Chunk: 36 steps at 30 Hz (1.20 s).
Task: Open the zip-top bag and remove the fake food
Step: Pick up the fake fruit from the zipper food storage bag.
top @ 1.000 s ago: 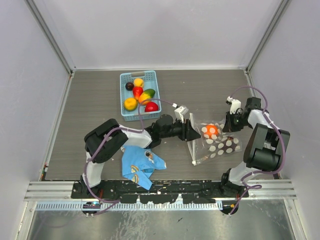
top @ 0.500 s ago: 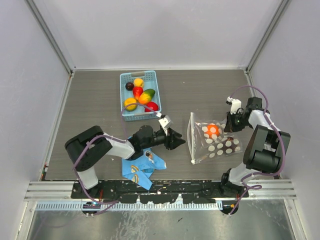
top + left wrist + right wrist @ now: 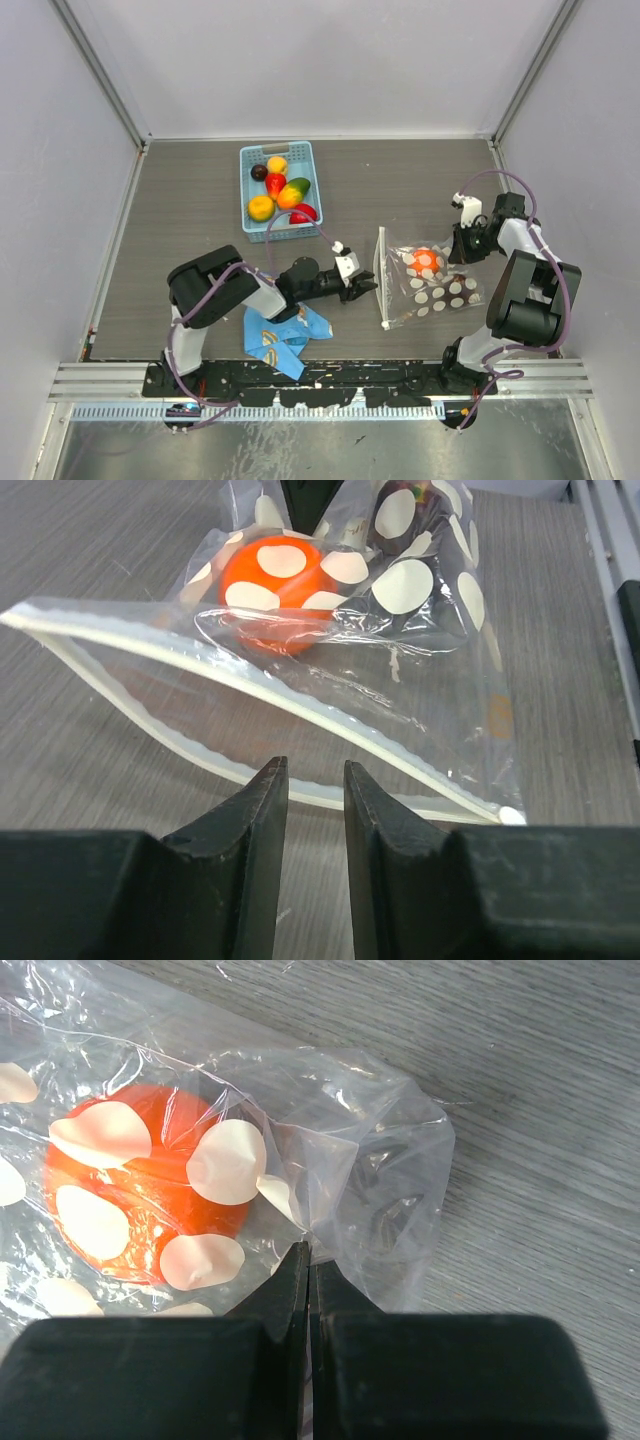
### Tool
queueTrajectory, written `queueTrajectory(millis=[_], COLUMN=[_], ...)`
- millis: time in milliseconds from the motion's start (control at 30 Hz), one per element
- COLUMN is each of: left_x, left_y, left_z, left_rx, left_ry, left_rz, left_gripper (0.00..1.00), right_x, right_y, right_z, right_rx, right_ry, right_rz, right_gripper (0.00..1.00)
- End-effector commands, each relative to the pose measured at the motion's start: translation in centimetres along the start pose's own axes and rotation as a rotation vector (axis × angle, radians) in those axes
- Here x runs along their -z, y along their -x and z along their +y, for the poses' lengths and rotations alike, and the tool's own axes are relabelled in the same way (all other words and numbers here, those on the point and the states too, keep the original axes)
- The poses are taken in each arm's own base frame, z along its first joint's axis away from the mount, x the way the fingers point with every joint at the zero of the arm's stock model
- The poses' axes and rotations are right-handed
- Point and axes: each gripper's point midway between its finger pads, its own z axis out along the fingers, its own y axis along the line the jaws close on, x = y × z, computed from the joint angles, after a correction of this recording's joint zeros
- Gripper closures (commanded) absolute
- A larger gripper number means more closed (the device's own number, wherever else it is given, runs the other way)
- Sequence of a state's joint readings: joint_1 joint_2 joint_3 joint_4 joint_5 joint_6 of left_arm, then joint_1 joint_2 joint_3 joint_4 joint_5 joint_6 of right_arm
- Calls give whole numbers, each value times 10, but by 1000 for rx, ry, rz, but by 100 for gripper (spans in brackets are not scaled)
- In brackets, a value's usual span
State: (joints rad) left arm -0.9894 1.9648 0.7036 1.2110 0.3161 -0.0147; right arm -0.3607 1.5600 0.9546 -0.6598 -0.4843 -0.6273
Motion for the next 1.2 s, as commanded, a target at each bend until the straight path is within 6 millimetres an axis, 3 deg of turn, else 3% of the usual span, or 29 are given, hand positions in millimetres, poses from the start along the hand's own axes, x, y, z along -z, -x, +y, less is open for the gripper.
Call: queueTrajectory(millis=[0, 400, 600, 733, 833, 1033, 1167], left_x=[-18, -40, -45, -47, -48, -49, -51], left_y=[30, 11, 6, 3, -1, -4, -5], left_z=[0, -10, -8, -5, -3, 2, 3], left_rx=[-162, -179, -187, -142, -102, -24, -10], left_ry=[-41, -85, -46, -12, 16, 63, 64], left_rz=[-121, -108, -96, -86, -80, -75, -70], left_gripper=[71, 70, 55, 39, 31, 28, 27], right_x=[11, 3, -1, 1, 6, 40, 59], right_y=[21, 25, 27, 26, 29, 55, 72], right_z=[1, 21, 39, 46, 44, 39, 55], right_rx=[56, 127, 189, 214, 226, 284, 312], right_ry=[-5, 52, 102, 132, 106, -38, -28], right_rz=[-58, -47, -40, -44, -53, -191, -302], right_gripper=[96, 95, 95, 92, 74, 36, 29])
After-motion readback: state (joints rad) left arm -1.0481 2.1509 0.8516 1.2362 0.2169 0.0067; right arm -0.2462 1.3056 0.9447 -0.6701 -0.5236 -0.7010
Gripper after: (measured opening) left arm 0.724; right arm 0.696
